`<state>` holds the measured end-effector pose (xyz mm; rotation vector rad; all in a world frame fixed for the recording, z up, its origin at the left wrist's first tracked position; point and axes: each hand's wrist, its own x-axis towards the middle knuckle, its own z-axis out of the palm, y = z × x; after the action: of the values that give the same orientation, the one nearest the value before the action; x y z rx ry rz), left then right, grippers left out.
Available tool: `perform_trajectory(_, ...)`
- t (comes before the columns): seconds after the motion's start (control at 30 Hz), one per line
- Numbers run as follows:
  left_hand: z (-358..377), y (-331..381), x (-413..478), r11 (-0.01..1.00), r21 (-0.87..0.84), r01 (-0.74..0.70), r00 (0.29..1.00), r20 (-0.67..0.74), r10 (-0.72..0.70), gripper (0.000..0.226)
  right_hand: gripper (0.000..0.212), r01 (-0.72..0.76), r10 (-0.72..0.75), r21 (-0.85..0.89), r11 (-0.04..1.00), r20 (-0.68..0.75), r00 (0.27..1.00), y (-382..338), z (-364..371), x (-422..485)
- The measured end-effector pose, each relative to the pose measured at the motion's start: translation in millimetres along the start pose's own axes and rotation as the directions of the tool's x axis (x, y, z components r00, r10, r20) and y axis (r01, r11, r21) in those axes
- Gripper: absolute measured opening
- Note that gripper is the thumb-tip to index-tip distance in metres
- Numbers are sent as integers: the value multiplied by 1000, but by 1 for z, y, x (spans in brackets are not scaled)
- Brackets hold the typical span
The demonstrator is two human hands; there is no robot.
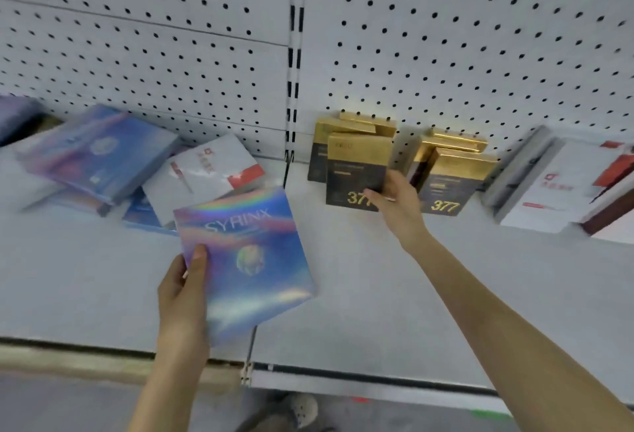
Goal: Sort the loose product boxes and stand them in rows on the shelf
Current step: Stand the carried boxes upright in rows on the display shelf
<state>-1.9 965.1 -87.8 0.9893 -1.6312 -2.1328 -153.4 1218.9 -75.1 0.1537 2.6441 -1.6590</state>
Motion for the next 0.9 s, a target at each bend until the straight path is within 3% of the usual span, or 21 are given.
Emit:
perform_trajectory(0.1, -5, -5, -6, 1000, 4, -13, 1000, -10, 13, 20, 37, 31, -34, -158, 987, -18, 999, 3, 4, 15)
perform_trajectory(0.47, 1, -3, 2, 1000, 28, 14, 999, 31, -15, 20, 37, -20, 6, -202, 979, -73, 997, 11, 12, 27)
perform_trajectory(0.67, 19, 3, -2, 998, 68, 7, 991, 134, -16, 23, 27, -136, 144, 70, 988, -120, 982, 11, -5, -7)
perform_trajectory(0.77, 46, -1, -18, 994, 104, 20, 962, 270, -47, 23, 15, -218, 204, 289, 932, 80, 976, 10, -25, -60)
perform_trajectory(0.83, 74, -7, -40, 992, 127, 24, 923, 377, -70, 22, 21, -254, 193, 284, 925, 227, 955, 16, -44, -98)
perform_trajectory(0.9, 106, -16, -67, 989, 148, 24, 874, 477, -93, 22, 20, -225, 171, 248, 942, 221, 960, 33, -71, -127)
